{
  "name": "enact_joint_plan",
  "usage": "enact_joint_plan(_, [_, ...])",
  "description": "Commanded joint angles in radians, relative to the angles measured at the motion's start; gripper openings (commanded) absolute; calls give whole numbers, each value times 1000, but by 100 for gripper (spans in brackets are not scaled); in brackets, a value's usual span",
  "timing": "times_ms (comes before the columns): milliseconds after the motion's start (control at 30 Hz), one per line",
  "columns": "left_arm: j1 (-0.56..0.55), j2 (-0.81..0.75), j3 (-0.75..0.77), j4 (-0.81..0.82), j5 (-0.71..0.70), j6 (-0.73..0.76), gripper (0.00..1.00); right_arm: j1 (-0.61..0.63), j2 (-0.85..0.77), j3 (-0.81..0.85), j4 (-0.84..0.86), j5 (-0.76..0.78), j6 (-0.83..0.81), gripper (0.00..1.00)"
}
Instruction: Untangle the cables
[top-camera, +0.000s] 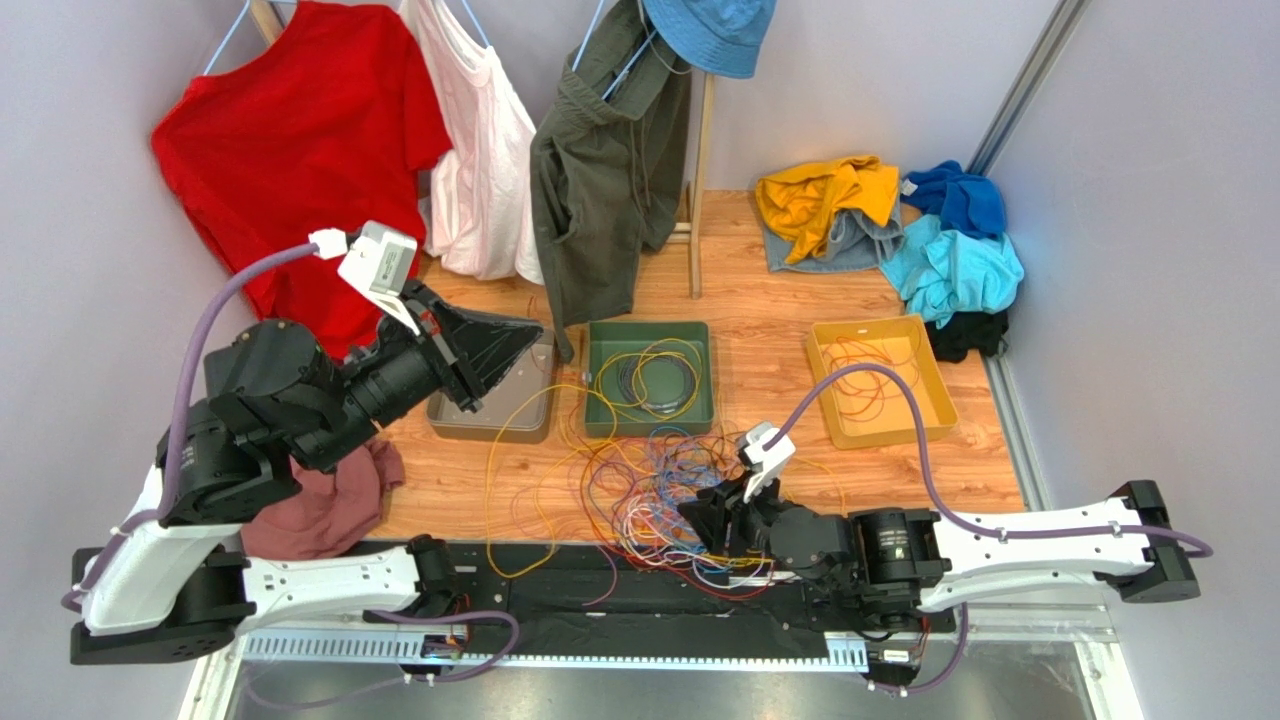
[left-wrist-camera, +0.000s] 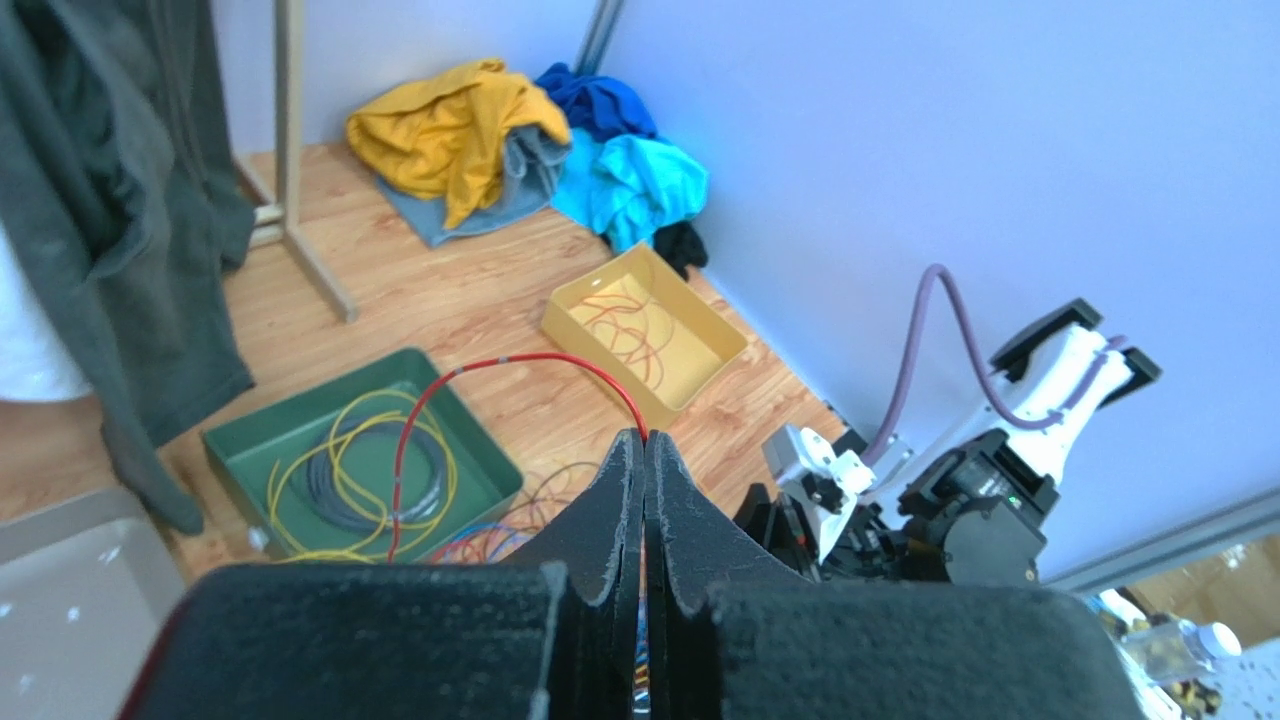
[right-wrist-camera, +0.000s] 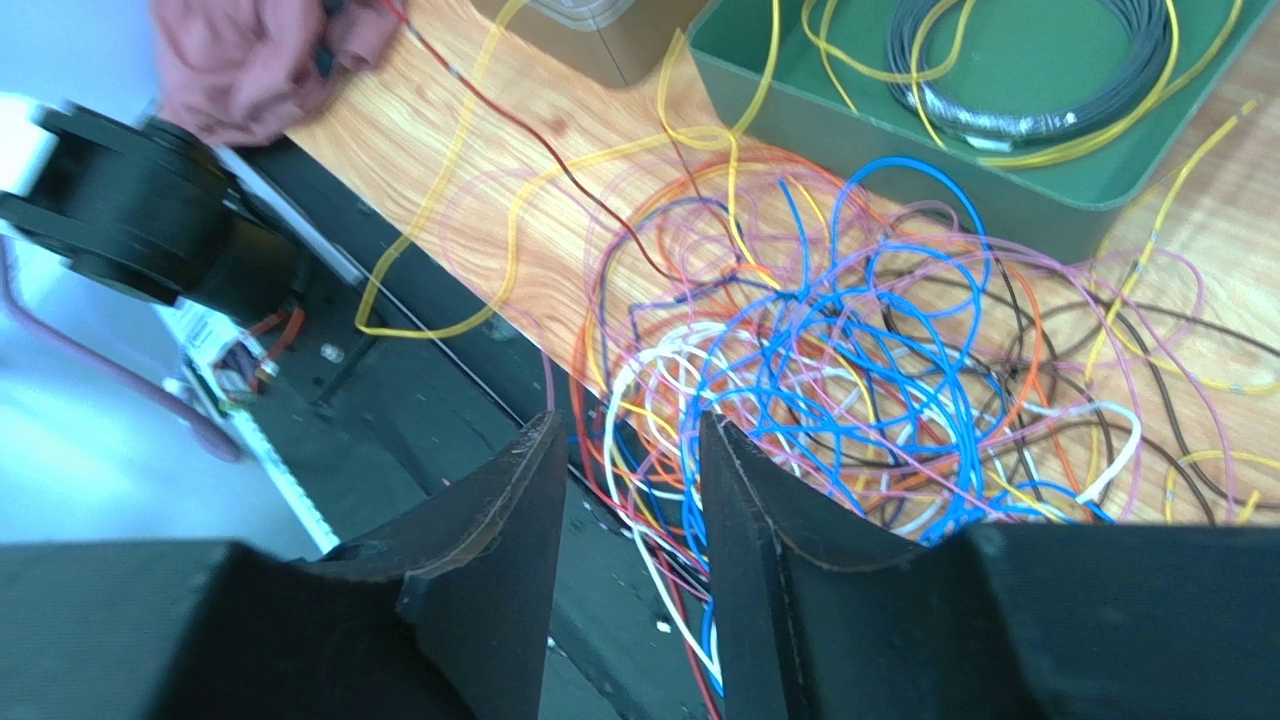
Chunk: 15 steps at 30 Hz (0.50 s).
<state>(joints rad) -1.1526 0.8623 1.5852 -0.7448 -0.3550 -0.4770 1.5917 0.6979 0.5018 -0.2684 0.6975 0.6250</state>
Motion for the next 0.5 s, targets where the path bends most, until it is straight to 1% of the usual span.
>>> enact_joint_plan(0, [-4,59,84,-42,93,61,0,10,-63,-47,162,31,-42,45])
enact_joint_plan(100, [-2,87,102,-44,142,55,0,10,-115,-80,294,31,-128,49])
enact_joint_plan(167, [-4,104,116,-45,169,51,0,10,-118,-54,310,-2,-203,54])
enact_joint_plan(200, [-4,109,137,-50,178,51,0,10,-109,-42,326,-12,-262,61])
enact_joint_plan(300, [-2,130,176,-59,197,51,0,7,-17,15,385,5,-359,70])
enact_joint_plan(333, [-2,136,182,-60,203,51,0,5,42,38,409,5,-384,73])
enact_joint_plan(367, [-2,138,190,-61,206,51,0,1,76,46,466,-1,-404,74])
enact_joint_plan(467, [-4,141,190,-62,205,48,0,-27,222,90,541,-38,-455,74])
